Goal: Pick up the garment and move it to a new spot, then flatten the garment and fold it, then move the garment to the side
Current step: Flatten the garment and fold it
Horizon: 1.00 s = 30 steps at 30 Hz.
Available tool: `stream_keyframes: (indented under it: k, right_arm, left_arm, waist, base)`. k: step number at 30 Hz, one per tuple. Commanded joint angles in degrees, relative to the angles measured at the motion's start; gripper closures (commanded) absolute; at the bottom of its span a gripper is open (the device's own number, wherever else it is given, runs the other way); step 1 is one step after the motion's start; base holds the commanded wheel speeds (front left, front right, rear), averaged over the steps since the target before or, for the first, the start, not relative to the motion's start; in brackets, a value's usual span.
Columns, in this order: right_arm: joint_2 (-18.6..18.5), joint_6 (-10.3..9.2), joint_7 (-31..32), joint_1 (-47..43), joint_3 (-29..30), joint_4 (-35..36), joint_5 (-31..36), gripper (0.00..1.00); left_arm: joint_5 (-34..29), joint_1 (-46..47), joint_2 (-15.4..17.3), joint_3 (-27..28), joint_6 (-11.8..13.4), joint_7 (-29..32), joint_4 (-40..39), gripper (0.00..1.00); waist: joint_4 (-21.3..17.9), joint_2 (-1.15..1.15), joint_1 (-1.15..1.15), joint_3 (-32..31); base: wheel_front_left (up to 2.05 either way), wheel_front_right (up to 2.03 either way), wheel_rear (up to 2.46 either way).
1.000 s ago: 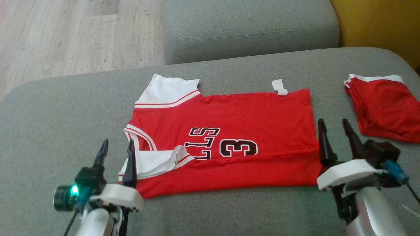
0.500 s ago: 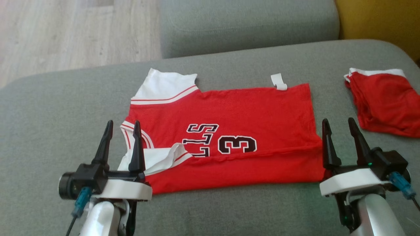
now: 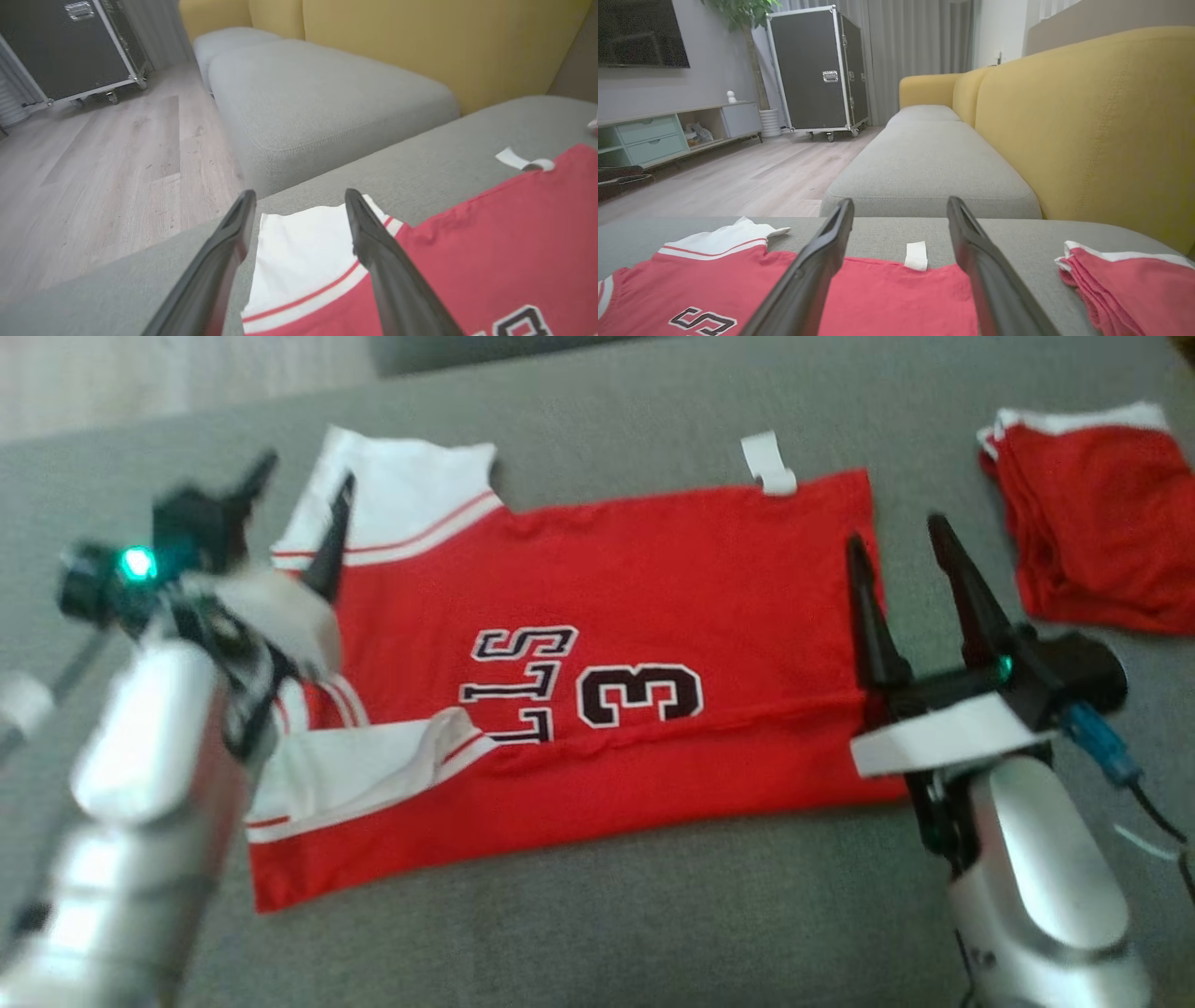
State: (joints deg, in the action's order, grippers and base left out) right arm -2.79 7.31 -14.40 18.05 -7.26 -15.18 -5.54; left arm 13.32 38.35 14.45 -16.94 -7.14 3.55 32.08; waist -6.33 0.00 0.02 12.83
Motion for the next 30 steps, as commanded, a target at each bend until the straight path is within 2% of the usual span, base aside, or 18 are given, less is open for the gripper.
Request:
stream_keyframes:
  k: [1, 8, 15, 21, 30]
  right_arm:
    - [-0.1, 0.18, -0.6, 2.4, -2.0, 1.7, 0.4, 0.00]
    - [-0.1, 0.18, -0.6, 7.3, -3.3, 2.4, -1.7, 0.00]
    - [-0.1, 0.18, -0.6, 8.7, -4.5, 3.7, -3.7, 0.00]
    - [-0.1, 0.18, -0.6, 8.5, -4.4, 4.5, -4.9, 0.00]
    - [-0.1, 0.18, -0.6, 8.2, -3.0, 4.2, -4.2, 0.00]
  left_arm:
    - [0.6, 4.9, 3.5, 0.4, -0.2, 1.8, 0.1, 0.00]
    - [8.3, 16.8, 10.8, -11.0, -0.3, 12.0, 8.7, 0.00]
    - [11.2, 24.0, 14.5, -14.3, -0.3, 14.0, 16.7, 0.00]
    - [12.9, 28.6, 15.6, -13.8, -0.3, 15.2, 23.7, 0.00]
    - [16.6, 29.9, 14.2, -16.8, -0.3, 20.3, 27.9, 0.00]
  waist:
    - [-3.2, 0.00, -0.02, 4.6]
    - [-6.6, 0.00, -0.02, 9.1]
    - [-9.5, 0.00, -0.02, 12.5]
    - [-11.4, 0.00, -0.02, 14.5]
    - [-12.2, 0.00, -0.02, 15.4]
  base:
    - [0.00, 0.00, 0.00]
    - [0.00, 0.00, 0.00]
    - [0.00, 0.00, 0.00]
    - [0.00, 0.00, 0.00]
    - [0.00, 0.00, 0.00]
